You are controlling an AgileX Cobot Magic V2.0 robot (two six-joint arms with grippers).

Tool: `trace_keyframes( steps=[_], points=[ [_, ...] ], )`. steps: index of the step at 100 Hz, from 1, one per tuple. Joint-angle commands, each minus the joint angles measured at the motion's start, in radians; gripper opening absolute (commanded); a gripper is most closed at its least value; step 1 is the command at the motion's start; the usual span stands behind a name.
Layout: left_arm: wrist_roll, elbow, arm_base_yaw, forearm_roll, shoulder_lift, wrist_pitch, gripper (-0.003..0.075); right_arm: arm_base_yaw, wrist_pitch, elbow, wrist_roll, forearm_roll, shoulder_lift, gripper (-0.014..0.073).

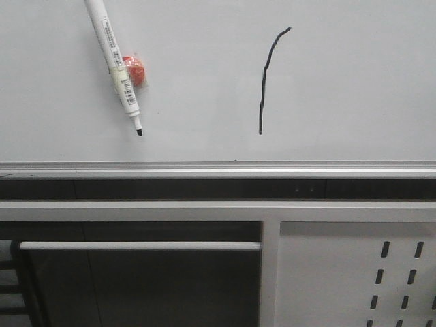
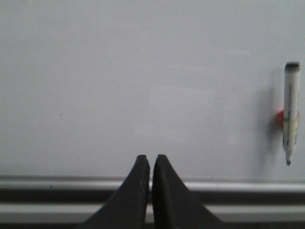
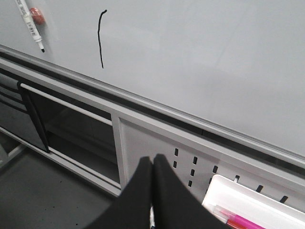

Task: Write number 1 on whiteboard

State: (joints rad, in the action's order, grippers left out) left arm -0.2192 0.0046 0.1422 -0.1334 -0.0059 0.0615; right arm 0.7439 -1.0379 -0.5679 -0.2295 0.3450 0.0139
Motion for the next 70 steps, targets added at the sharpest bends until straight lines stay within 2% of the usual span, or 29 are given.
trace_keyframes(
  steps=[1,18,36,43,53,70],
  points=[
    [-0.016,0.022,-0.003,-0.037,-0.025,0.04,-0.0018,-0.005,0.072,-0.02,0.008,0.029,-0.017,-0.0079],
    [-0.015,0.022,-0.011,-0.062,-0.025,0.228,-0.0018,-0.005,0.072,-0.02,0.008,0.029,-0.017,-0.0079],
    [-0.013,0.024,-0.088,-0.048,-0.025,0.225,-0.0018,-0.005,0.072,-0.02,0.008,0.029,-0.017,-0.0079],
    [0.036,0.024,-0.11,0.002,-0.025,0.222,-0.0018,-0.005,0.072,-0.02,0.008,0.029,-0.017,-0.0079],
    [0.156,0.024,-0.115,0.095,-0.025,0.215,-0.0018,-0.005,0.072,-0.02,0.008,0.029,-0.017,-0.0079],
    [0.169,0.024,-0.115,0.109,-0.025,0.215,-0.0018,-0.005,0.072,-0.02,0.008,0.029,-0.017,-0.0079]
  ],
)
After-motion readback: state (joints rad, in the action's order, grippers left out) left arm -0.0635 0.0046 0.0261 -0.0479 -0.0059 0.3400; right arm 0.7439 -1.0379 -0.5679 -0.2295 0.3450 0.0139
